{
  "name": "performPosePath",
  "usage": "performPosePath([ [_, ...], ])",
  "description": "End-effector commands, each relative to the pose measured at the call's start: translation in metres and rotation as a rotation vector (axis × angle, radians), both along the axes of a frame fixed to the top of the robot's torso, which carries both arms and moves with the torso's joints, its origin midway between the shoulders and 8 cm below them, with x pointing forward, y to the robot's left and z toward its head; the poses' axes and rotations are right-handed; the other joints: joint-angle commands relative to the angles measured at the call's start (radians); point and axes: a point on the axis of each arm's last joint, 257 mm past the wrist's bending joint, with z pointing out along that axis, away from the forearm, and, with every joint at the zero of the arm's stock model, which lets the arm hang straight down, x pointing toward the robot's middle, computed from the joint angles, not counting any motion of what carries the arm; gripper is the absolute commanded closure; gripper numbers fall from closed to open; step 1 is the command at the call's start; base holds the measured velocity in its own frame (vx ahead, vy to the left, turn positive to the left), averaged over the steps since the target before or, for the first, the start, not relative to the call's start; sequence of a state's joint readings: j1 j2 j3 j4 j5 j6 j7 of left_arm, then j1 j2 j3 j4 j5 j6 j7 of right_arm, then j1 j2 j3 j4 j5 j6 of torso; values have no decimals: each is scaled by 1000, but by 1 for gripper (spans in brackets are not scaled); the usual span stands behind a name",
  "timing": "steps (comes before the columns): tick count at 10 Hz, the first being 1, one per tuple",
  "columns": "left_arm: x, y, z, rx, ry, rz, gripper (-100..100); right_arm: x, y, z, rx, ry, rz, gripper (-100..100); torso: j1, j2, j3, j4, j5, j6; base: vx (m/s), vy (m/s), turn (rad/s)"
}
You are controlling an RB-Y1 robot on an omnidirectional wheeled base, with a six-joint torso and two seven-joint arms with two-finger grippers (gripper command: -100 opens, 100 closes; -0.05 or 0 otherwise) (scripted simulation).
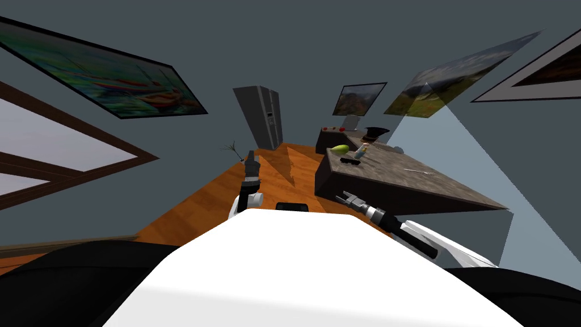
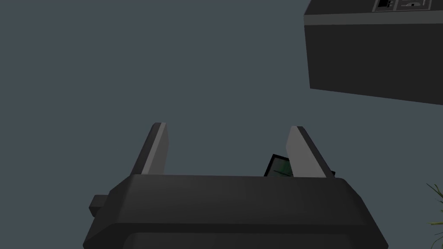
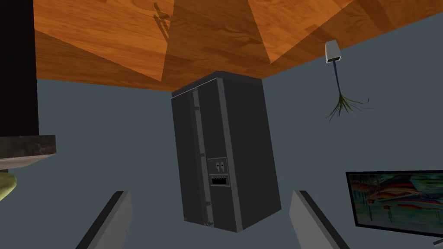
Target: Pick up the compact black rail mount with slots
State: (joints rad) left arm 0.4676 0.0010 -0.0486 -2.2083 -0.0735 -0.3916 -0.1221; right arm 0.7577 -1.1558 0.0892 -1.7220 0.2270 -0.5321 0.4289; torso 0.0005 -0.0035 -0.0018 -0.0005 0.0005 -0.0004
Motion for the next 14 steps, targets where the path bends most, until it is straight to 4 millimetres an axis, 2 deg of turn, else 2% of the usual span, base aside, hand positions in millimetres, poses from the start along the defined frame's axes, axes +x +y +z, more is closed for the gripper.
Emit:
performPosePath([
  [1,0,0,0,0,0,0,0,-11,-22,-13,-76,49,23,-100,0,0,0,0,0,0,31,2,120],
  [2,0,0,0,0,0,0,0,-10,-26,-11,-94,54,39,-100,0,-1,0,0,0,-1,36,-2,77],
  [3,0,0,0,0,0,0,0,-21,-43,-21,-150,93,57,-100,-1,-1,-1,0,0,0,64,8,151],
  [5,0,0,0,0,0,0,0,-21,-50,-19,-178,103,72,-100,-1,-3,-2,-1,0,0,44,-9,23],
  [6,0,0,0,0,0,0,0,-32,-72,-26,-245,147,94,-100,-1,-1,-1,0,0,0,40,-22,172],
  [7,0,0,0,0,0,0,0,-30,-75,-24,-260,151,107,-100,-2,-1,-1,0,0,-1,51,-21,85],
  [8,0,0,0,0,0,0,0,-41,-97,-30,-320,192,125,-100,-2,-2,-1,0,-1,0,80,-28,155],
  [10,0,0,0,0,0,0,0,-39,-101,-26,-340,197,141,-100,-2,-4,-2,-1,-1,0,53,-24,29],
  [11,0,0,0,0,0,0,0,-49,-124,-29,-404,239,164,-100,-1,-2,-1,0,-1,0,54,-25,182],
  [12,0,0,0,0,0,0,0,-48,-126,-26,-417,242,174,-100,-2,-2,-1,-1,-1,-1,56,-45,101],
  [13,0,0,0,0,0,0,0,-58,-148,-28,-475,283,195,-100,-3,-2,-1,-1,-1,0,76,-74,182],
  [14,0,0,0,0,0,0,0,-55,-151,-24,-491,286,207,-100,-5,-4,-2,-1,-1,-1,79,-66,100],
])
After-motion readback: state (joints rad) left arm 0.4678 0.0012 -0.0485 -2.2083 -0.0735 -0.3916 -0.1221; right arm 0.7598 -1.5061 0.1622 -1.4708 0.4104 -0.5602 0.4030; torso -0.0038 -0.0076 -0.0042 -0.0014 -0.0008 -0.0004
